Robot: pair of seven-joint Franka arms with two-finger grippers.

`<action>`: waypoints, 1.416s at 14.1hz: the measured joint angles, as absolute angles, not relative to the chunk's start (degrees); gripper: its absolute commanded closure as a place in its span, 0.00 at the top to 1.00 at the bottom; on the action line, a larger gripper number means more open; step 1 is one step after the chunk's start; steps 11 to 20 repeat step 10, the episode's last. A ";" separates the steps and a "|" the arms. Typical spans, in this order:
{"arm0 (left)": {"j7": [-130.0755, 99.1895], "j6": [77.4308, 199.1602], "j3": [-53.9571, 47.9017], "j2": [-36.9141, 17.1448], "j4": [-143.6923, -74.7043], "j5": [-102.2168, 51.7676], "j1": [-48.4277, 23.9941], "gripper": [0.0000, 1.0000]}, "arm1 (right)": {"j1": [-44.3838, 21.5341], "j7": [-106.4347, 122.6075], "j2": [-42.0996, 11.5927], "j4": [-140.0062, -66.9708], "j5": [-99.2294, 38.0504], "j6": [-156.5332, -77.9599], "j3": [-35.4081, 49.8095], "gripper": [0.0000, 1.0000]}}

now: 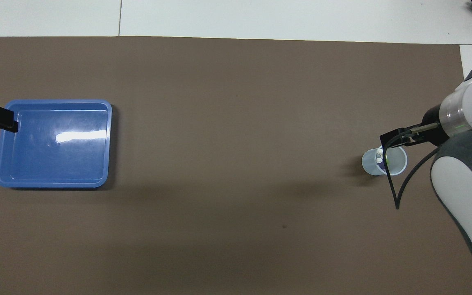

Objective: Transfer and insert pens with both arms

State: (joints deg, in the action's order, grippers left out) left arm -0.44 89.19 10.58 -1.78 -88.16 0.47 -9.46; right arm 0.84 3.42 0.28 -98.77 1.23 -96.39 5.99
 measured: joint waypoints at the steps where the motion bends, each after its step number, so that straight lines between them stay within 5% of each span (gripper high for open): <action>1: -0.44 89.21 10.57 -1.78 -88.16 0.47 -9.46 1.00 | 0.83 3.33 0.28 -98.77 1.07 -96.39 6.17 1.00; 20: -0.44 89.40 10.49 -1.78 -88.16 0.47 -9.49 1.00 | 0.35 -0.68 0.28 -98.72 0.83 -96.39 7.01 1.00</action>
